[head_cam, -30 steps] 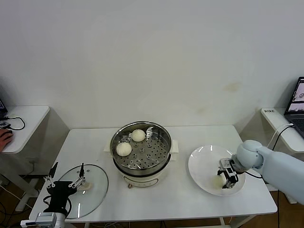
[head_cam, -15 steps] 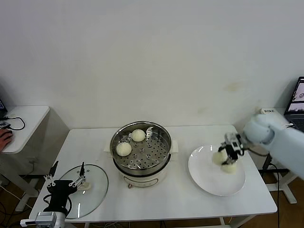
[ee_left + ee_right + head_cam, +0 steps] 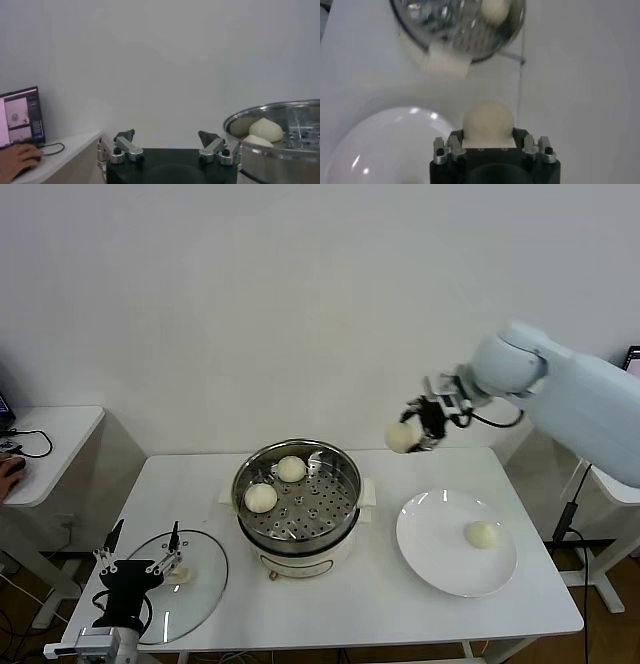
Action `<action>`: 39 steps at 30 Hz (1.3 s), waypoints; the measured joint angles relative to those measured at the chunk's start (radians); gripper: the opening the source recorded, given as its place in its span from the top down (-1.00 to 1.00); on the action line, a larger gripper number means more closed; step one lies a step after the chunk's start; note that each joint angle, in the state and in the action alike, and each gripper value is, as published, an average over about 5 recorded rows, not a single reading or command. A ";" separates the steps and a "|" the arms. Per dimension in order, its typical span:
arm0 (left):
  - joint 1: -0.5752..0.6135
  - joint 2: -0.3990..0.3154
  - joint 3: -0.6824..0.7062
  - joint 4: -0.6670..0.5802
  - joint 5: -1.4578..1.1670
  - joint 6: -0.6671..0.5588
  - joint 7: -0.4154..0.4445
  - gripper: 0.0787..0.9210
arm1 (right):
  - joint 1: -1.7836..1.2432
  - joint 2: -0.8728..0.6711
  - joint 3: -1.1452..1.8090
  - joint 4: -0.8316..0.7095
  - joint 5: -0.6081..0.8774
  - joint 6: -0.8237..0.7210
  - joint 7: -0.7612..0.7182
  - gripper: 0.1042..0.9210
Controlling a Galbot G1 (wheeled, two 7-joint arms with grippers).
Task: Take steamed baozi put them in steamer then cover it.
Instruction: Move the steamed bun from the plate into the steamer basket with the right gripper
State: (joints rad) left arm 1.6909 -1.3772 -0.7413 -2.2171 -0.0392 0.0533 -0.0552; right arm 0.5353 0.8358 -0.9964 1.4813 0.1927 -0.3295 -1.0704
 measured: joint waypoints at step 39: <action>0.016 -0.013 -0.055 -0.028 -0.023 -0.002 0.000 -0.77 | -0.061 0.390 -0.295 -0.022 -0.265 0.458 0.070 -0.36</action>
State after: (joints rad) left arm 1.7072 -1.3901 -0.7960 -2.2452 -0.0626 0.0511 -0.0557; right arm 0.4739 1.2261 -1.2910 1.4590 -0.0719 0.1282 -1.0008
